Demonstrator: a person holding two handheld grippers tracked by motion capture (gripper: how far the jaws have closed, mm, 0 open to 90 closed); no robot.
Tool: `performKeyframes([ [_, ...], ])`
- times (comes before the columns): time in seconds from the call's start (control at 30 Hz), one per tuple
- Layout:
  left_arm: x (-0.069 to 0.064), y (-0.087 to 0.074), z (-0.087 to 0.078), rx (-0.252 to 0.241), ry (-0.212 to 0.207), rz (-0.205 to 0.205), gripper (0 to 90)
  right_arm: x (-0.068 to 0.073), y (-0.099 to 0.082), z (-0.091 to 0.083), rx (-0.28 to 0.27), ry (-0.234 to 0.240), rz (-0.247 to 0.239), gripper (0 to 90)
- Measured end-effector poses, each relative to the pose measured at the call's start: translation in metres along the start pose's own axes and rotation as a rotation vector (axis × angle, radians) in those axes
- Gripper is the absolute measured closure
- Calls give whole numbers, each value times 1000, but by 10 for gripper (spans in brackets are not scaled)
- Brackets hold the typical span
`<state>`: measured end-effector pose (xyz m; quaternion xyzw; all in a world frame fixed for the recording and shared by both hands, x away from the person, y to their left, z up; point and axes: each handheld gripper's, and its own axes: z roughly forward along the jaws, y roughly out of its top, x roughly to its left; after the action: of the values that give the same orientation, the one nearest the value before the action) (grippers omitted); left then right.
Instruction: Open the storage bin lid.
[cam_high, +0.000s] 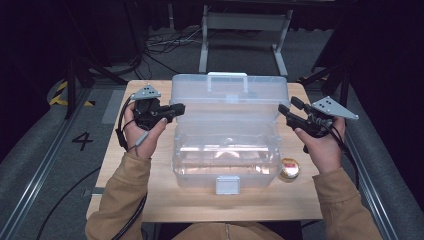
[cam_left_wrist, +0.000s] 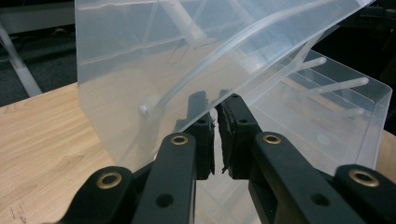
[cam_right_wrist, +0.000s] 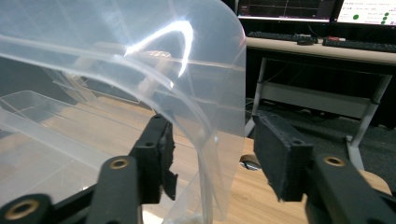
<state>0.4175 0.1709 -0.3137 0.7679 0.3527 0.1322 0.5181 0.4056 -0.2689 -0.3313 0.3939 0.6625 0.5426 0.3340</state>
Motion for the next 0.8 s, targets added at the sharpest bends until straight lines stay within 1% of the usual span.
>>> performKeyframes([
  [0.07, 0, 0, 0, 0, -2, 1, 831, 1, 3, 3, 19, 0, 17, 555],
  [0.1, 0, 0, 0, 0, -2, 1, 830, 1, 4, 4, 16, -2, 18, 570],
  [0.13, 0, 0, 0, 0, -3, 1, 829, 2, 5, 7, 3, -9, 6, 590],
  [0.17, 0, 0, 0, 0, -5, 1, 829, 3, 6, 8, 11, -20, -1, 602],
  [0.3, 1, 0, 0, -1, -9, 0, 830, 7, 8, 15, 10, -35, -46, 598],
  [0.37, 1, 0, 0, -1, -10, 0, 830, 8, 10, 17, 11, -48, -61, 593],
  [0.57, 1, 1, 0, 2, -15, -1, 826, 9, 10, 25, 1, -89, -50, 599],
  [0.6, 1, 1, 0, 2, -15, -2, 826, 10, 10, 25, -2, -105, -42, 607],
  [0.67, 1, 1, 1, 3, -19, -2, 826, 10, 10, 26, -10, -116, -34, 610],
  [0.7, 1, 1, 1, 4, -18, 0, 823, 10, 10, 27, -12, -124, -21, 620],
  [0.8, 1, 1, 2, 8, -19, 3, 821, 10, 10, 28, -11, -125, -16, 624],
])
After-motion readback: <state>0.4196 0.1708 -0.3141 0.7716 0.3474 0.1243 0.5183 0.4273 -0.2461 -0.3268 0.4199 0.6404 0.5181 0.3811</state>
